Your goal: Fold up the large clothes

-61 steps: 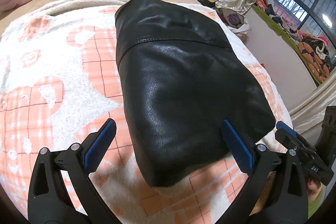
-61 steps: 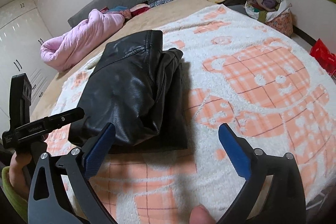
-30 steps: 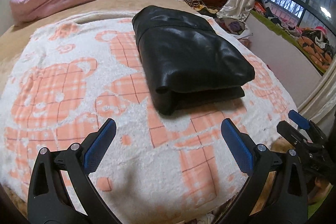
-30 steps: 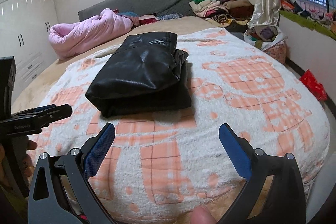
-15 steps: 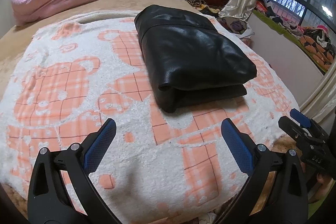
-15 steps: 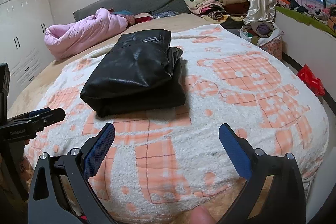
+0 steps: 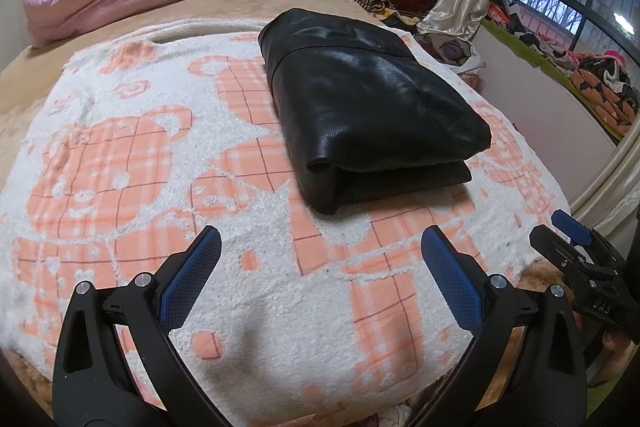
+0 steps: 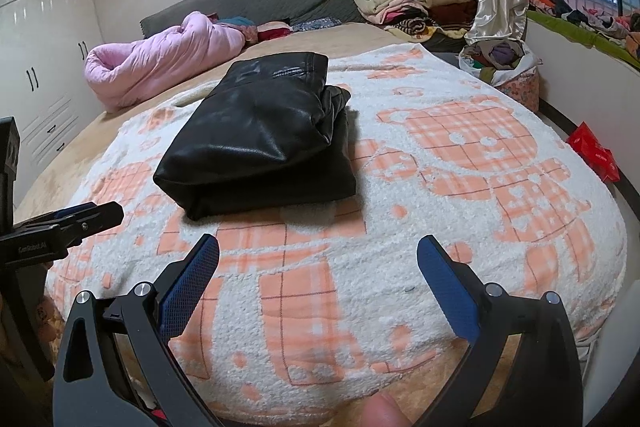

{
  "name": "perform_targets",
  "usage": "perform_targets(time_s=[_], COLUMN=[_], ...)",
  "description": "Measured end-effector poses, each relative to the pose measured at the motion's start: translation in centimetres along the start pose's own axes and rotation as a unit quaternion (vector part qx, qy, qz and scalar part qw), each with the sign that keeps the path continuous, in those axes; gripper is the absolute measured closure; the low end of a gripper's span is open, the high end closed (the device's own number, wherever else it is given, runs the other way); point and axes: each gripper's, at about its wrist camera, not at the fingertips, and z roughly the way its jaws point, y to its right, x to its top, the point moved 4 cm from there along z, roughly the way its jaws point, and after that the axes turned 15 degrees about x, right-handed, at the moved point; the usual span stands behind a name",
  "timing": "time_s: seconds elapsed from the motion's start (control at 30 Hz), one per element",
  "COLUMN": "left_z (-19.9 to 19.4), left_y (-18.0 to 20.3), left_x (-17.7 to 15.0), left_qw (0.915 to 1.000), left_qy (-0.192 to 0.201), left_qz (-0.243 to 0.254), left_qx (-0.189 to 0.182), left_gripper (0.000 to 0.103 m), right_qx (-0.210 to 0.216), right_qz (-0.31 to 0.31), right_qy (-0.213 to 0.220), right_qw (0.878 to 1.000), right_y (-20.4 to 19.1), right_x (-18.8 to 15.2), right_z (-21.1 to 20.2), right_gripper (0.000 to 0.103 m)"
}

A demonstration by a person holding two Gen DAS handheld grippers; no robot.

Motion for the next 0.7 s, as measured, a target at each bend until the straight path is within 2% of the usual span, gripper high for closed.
perform_targets(time_s=[0.7], left_z=[-0.33], left_y=[-0.08], left_x=[-0.08], left_qw=[0.9999], left_qy=[0.008], left_qz=[0.004], left_qx=[0.006], left_gripper=[0.009], right_qx=[0.002], right_qz=[0.003], right_qy=[-0.005], right_qw=[1.0], right_y=[-0.37], right_x=[-0.24], right_z=[0.05], right_gripper=[0.004])
